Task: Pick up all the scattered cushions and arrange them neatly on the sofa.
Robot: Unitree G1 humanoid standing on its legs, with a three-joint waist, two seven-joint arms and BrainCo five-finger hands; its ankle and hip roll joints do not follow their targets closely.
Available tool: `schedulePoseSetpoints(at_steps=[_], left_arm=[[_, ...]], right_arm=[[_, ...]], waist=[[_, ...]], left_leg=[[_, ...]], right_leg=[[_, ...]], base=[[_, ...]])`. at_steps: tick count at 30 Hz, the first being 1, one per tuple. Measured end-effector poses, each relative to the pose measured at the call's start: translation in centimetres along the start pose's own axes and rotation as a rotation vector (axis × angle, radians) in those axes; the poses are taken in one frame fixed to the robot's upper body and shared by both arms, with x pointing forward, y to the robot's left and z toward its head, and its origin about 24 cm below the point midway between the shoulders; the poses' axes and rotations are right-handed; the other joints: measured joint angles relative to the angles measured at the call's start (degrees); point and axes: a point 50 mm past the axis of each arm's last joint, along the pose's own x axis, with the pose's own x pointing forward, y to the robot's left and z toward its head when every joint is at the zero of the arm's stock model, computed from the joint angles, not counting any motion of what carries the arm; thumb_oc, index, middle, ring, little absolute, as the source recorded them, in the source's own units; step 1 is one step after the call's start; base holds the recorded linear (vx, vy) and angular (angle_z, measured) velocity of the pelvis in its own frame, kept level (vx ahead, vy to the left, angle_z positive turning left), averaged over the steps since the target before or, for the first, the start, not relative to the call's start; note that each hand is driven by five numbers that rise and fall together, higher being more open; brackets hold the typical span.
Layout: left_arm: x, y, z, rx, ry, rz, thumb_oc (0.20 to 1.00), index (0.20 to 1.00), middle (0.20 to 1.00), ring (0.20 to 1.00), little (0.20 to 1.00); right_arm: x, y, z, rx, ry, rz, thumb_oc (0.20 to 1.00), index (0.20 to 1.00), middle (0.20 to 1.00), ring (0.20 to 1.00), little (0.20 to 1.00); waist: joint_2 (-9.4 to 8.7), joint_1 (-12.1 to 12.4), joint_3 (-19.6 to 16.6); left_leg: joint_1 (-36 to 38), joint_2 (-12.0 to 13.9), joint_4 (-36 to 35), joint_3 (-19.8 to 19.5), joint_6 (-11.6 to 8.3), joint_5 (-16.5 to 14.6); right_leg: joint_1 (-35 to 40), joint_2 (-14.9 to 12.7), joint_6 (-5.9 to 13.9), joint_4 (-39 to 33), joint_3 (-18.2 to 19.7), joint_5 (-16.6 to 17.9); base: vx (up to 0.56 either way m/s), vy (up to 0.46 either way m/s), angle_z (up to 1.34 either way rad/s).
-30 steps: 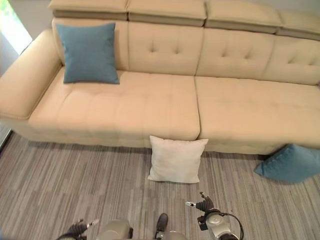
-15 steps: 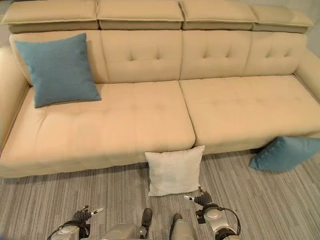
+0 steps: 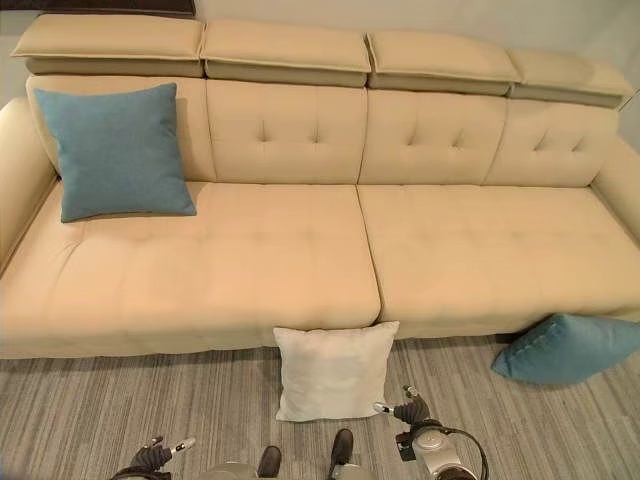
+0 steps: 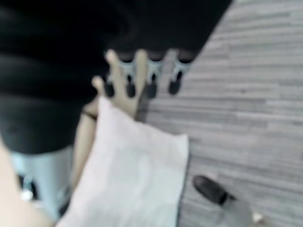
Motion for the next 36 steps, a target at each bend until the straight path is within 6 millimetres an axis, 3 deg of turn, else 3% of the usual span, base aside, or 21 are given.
schedulePoseSetpoints(at_steps=[4,8,9,10,12,14,16,18,19,22,28,32,34,36], left_arm=[[0.9,-1.9,7.9,-0.106,-0.227,0.001,1.000,1.000,1.000,1.000,1.000],[0.8,-2.8,13.3,-0.131,-0.356,0.001,1.000,1.000,1.000,1.000,1.000],[0.5,-3.4,15.7,-0.147,-0.417,-0.004,1.000,1.000,1.000,1.000,1.000],[0.4,-3.7,16.8,-0.142,-0.446,0.000,1.000,1.000,1.000,1.000,1.000],[-0.7,-4.4,21.5,-0.181,-0.561,-0.009,1.000,1.000,1.000,1.000,1.000],[-1.7,-4.2,24.7,-0.188,-0.644,0.009,1.000,1.000,1.000,1.000,1.000],[-2.8,-4.1,27.5,-0.239,-0.715,0.012,1.000,1.000,1.000,1.000,1.000],[-3.5,-4.3,28.6,-0.249,-0.754,0.010,1.000,1.000,1.000,1.000,1.000],[-4.3,-4.7,30.1,-0.262,-0.798,-0.003,1.000,1.000,1.000,1.000,1.000],[-6.2,-5.8,32.9,-0.237,-0.890,-0.033,1.000,1.000,1.000,1.000,1.000],[-10.8,-6.5,38.6,-0.232,-1.070,-0.061,1.000,1.000,1.000,1.000,1.000],[-15.6,-6.4,43.1,-0.217,-1.239,-0.076,1.000,1.000,1.000,1.000,1.000],[-19.3,-5.6,45.8,-0.221,-1.359,-0.068,1.000,1.000,1.000,1.000,1.000],[-20.5,-5.3,46.4,-0.229,-1.398,-0.071,1.000,1.000,1.000,1.000,1.000]], right_arm=[[1.2,-2.7,4.5,0.017,-0.115,-0.113,1.000,1.000,1.000,1.000,1.000],[1.6,-3.9,9.9,0.056,-0.251,-0.181,1.000,1.000,1.000,1.000,1.000],[1.6,-4.5,12.3,0.075,-0.308,-0.215,1.000,1.000,1.000,1.000,1.000],[1.5,-5.2,13.8,0.084,-0.344,-0.240,1.000,1.000,1.000,1.000,1.000],[0.6,-7.3,19.4,0.122,-0.486,-0.313,1.000,1.000,1.000,1.000,1.000],[-0.5,-9.1,23.2,0.116,-0.580,-0.375,1.000,1.000,1.000,1.000,1.000],[-1.8,-10.7,26.4,0.134,-0.662,-0.425,1.000,1.000,1.000,1.000,1.000],[-2.7,-11.4,28.2,0.143,-0.713,-0.455,1.000,1.000,1.000,1.000,1.000],[-3.9,-12.7,30.0,0.142,-0.771,-0.494,1.000,1.000,1.000,1.000,1.000],[-5.7,-14.9,32.2,0.129,-0.828,-0.574,1.000,1.000,1.000,1.000,1.000],[-8.7,-17.0,35.8,0.146,-0.926,-0.634,1.000,1.000,1.000,1.000,1.000],[-11.4,-18.2,38.5,0.174,-1.014,-0.659,1.000,1.000,1.000,1.000,1.000],[-13.9,-18.5,40.7,0.184,-1.099,-0.674,1.000,1.000,1.000,1.000,1.000],[-14.4,-18.9,41.0,0.209,-1.113,-0.691,1.000,1.000,1.000,1.000,1.000]], waist=[[1.39,-1.10,6.55],[-0.01,-2.19,12.80],[-0.26,-2.42,14.21],[-0.35,-2.55,15.00],[-0.51,-2.77,19.05],[-0.32,-2.94,19.35],[-0.36,-2.76,20.61],[-0.34,-2.83,20.46],[-0.26,-2.93,20.42],[-0.34,-3.15,20.50],[-0.52,-3.75,20.49],[-0.84,-4.98,20.53],[-1.39,-6.03,20.39],[-1.62,-6.18,20.48]], left_leg=[[-12.69,0.11,7.97,-1.24,-1.38,-0.90],[-18.59,0.31,11.33,-1.47,-2.87,-0.94],[-22.66,0.45,13.13,-1.46,-2.97,-0.67],[-25.93,0.36,14.83,-1.51,-2.90,-0.73],[-32.48,0.32,16.74,-1.46,-3.54,0.27],[-38.41,0.51,17.34,-1.38,-3.90,0.39],[-41.17,0.67,17.29,-1.49,-4.44,1.20],[-42.20,1.02,17.35,-1.43,-4.22,1.35],[-43.87,1.09,17.17,-1.34,-4.26,1.39],[-47.99,1.05,17.43,-1.36,-4.83,1.94],[-54.66,0.27,18.46,-1.55,-4.85,1.96],[-61.35,-0.48,20.86,-1.96,-4.81,1.91],[-66.70,-1.13,22.33,-1.58,-4.72,1.80],[-68.76,-1.17,22.81,-1.10,-4.78,1.86]], right_leg=[[-10.23,-0.06,-1.43,4.24,-1.51,0.54],[-15.71,0.08,-2.24,6.98,-1.49,0.06],[-19.80,-0.13,-2.19,9.63,-1.45,-0.38],[-23.23,-0.33,-2.33,11.51,-1.42,-0.64],[-30.01,-0.52,-3.26,13.40,-1.33,0.18],[-36.41,-0.58,-2.50,15.21,-1.47,-0.56],[-39.43,-0.46,-3.16,15.73,-1.52,0.18],[-40.51,-0.10,-3.34,15.75,-1.49,0.15],[-42.40,-0.08,-3.47,15.95,-1.51,0.08],[-46.34,-0.10,-4.83,16.07,-1.58,1.03],[-53.55,-1.11,-6.50,18.81,-1.35,0.21],[-60.09,-1.86,-6.87,21.63,-0.43,-0.29],[-66.45,-2.30,-6.18,24.55,2.01,-1.19],[-68.81,-2.31,-6.21,25.34,2.56,-1.16]], base=[[-0.17,-0.032,0.18],[-0.12,-0.026,0.04],[-0.11,-0.017,0.08],[-0.11,-0.011,0.09],[-0.17,-0.033,0.02],[-0.06,-0.026,0.00],[-0.03,-0.018,0.04],[-0.03,-0.015,-0.04],[0.00,0.000,0.00],[0.02,-0.012,0.02],[0.08,-0.012,0.07],[0.10,0.000,0.10],[0.11,0.003,0.07],[0.05,0.005,-0.01]])
